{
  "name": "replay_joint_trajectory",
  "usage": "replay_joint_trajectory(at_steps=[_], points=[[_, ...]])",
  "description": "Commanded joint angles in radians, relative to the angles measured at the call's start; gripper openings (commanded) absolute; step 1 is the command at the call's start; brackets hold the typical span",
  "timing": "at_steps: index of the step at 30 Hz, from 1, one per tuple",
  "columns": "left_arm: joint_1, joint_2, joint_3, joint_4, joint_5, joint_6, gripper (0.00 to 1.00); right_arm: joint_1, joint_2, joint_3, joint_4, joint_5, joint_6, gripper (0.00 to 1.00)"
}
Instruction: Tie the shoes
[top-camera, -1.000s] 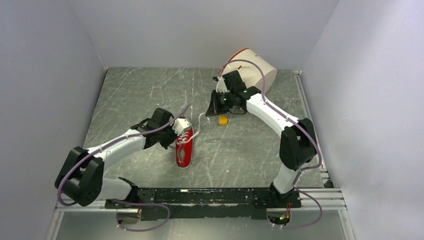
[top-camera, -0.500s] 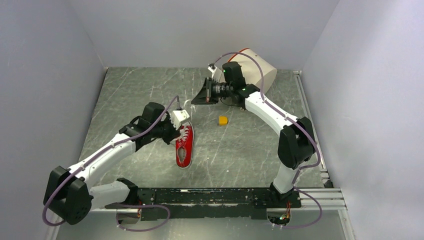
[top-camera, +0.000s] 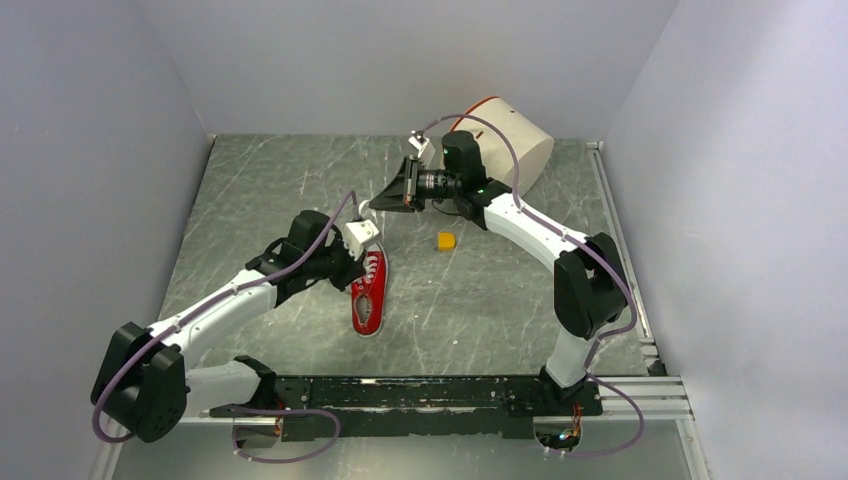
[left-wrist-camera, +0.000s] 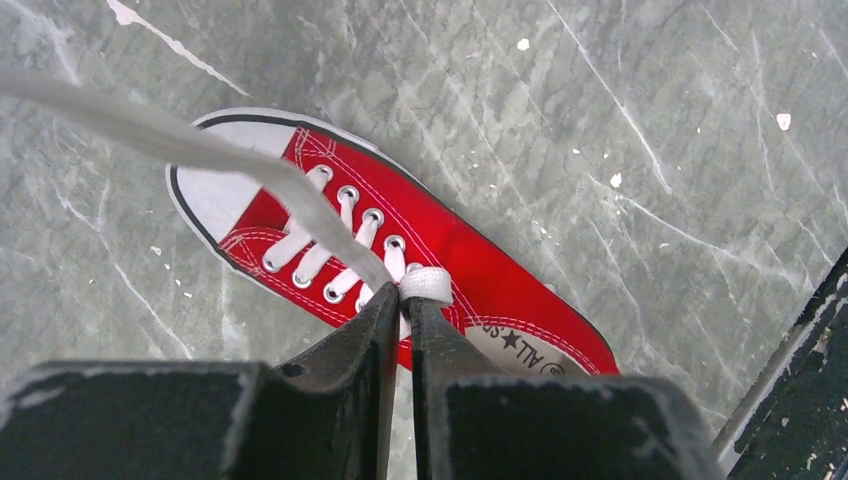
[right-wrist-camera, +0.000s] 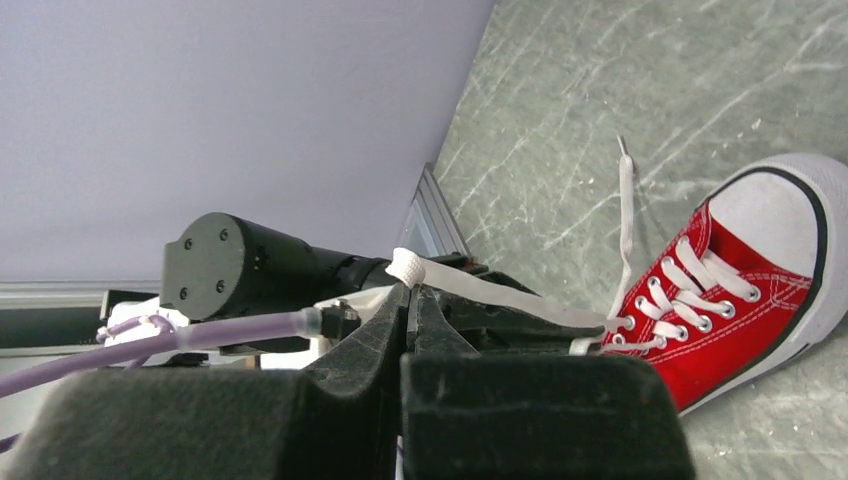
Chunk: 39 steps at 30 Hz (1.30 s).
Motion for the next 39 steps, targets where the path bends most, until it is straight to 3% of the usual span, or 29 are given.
replay_joint_trajectory(at_steps=[1,6,12,22,32,39], points=[[0.0,0.012,-0.011,0.078,-0.034,-0.019,0.15,0.002,-0.031,-0.024,0.034,-0.002,0.026,0.0],[0.0,-0.01,-0.031,0.089,-0.063,-0.027,0.18,0.001,-0.035,-0.016,0.021,0.007,0.023,0.0],[0.001,0.007,-0.045,0.112,-0.032,-0.023,0.29,0.001,-0.035,-0.017,0.024,0.009,0.027,0.0],[0.017,0.071,-0.036,0.202,0.006,-0.04,0.33,0.002,-0.038,-0.015,0.006,0.018,0.022,0.0],[0.036,0.095,0.022,0.215,0.04,-0.068,0.3,0.002,-0.036,-0.013,-0.011,0.01,0.013,0.0],[0.055,0.096,0.048,0.184,0.056,-0.081,0.07,-0.004,-0.05,-0.027,-0.063,0.002,-0.04,0.0]])
